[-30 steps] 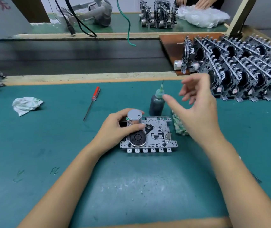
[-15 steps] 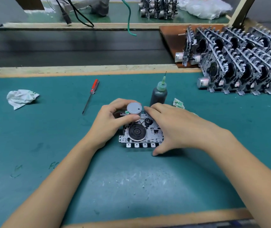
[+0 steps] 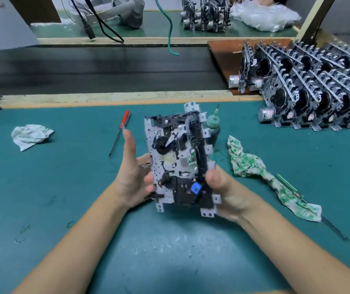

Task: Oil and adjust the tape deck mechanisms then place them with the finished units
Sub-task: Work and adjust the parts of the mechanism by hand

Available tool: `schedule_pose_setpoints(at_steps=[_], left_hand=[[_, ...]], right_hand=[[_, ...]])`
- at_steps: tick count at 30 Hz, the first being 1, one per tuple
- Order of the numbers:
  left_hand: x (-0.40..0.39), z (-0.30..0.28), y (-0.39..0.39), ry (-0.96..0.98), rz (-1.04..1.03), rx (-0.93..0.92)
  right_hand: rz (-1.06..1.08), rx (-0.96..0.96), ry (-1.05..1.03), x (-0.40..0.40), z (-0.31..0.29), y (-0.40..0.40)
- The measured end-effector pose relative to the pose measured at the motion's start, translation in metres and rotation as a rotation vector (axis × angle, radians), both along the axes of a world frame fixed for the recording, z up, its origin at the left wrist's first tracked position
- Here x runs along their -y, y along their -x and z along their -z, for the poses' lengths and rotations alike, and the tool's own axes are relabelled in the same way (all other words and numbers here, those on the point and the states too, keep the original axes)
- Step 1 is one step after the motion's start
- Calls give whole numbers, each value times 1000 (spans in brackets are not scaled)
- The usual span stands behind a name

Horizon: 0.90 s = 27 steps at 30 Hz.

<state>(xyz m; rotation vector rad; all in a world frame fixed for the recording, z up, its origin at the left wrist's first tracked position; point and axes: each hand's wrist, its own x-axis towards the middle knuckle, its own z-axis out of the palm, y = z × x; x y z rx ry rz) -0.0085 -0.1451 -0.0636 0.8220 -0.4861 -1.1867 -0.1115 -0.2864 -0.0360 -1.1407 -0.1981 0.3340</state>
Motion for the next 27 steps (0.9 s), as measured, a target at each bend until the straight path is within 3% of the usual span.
schedule_pose_setpoints(at_steps=[2,4,8,12,14,17,20,25,27], left_hand=[[0,0,2,22,41,-198],[3,2,2,-13,-20,-283],[3,-4,-2,209,-1,-297],[5,0,-3,240,33,-245],[9,3,-3,204,40,-218],[10,6,-4,151,48,-210],[10,10,-6,100,47,-215],[12,17,-9,46,46,-229],[13,17,-8,46,58,-248]], right_hand=[[-20,-68,-86,-4,3,-2],[30,-103,20,-1,7,-4],[368,32,539,7,-1,-2],[787,86,1058,35,-16,18],[927,-18,1397,59,-21,35],[770,-354,1821,93,-20,59],[586,-554,1863,106,-9,70],[654,-499,1832,104,-6,65],[755,-393,1865,106,-10,61]])
